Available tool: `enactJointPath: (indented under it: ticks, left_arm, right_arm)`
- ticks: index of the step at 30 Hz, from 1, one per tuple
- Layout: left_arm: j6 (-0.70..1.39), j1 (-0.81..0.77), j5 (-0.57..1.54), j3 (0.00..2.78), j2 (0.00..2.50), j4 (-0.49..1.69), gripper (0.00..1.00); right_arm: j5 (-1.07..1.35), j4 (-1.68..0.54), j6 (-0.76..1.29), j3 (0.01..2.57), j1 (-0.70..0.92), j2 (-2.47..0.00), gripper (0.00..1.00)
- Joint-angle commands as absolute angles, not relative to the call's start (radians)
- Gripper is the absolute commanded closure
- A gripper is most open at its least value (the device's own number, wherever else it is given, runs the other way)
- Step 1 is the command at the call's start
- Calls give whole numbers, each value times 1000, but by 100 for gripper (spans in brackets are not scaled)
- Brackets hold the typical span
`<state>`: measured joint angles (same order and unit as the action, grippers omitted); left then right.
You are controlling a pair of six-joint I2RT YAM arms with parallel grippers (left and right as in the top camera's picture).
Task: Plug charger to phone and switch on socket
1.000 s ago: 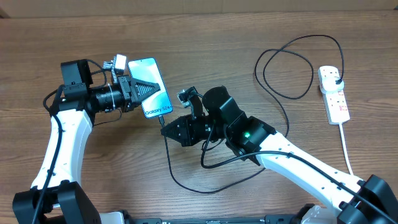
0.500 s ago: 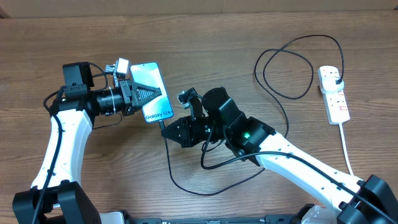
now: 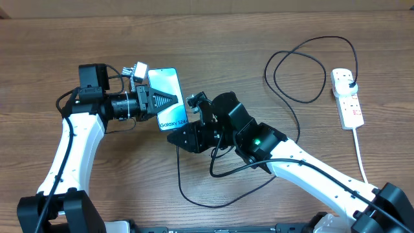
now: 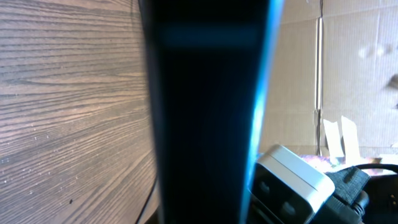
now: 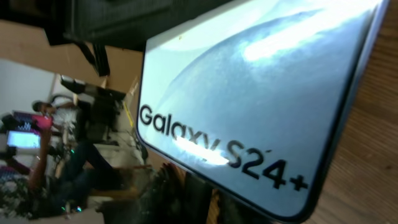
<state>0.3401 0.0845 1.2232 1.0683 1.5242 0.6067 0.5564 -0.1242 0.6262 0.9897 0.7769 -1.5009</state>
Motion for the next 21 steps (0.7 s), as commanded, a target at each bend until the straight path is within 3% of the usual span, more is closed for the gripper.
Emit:
enactJointPath:
  ticks: [1, 5, 8, 16, 21]
  left_arm:
    - [344, 73, 1297, 1070, 1504, 601, 96]
    - [344, 73, 1297, 1070, 1504, 577, 96]
    - [344, 73, 1287, 1070, 1504, 568, 96]
    - [344, 73, 1265, 1070, 1504, 569, 96]
    - [337, 73, 1264, 1070, 1504, 572, 96]
  right_arm:
    - [497, -119, 612, 1009, 762, -1478, 57]
    - [506, -149, 613, 1009, 762, -1457, 31]
    - [506, -186, 612, 1009, 762, -1432, 19]
    - [509, -290, 593, 1009, 762, -1369, 7]
    - [517, -380, 499, 1009, 762, -1369, 6]
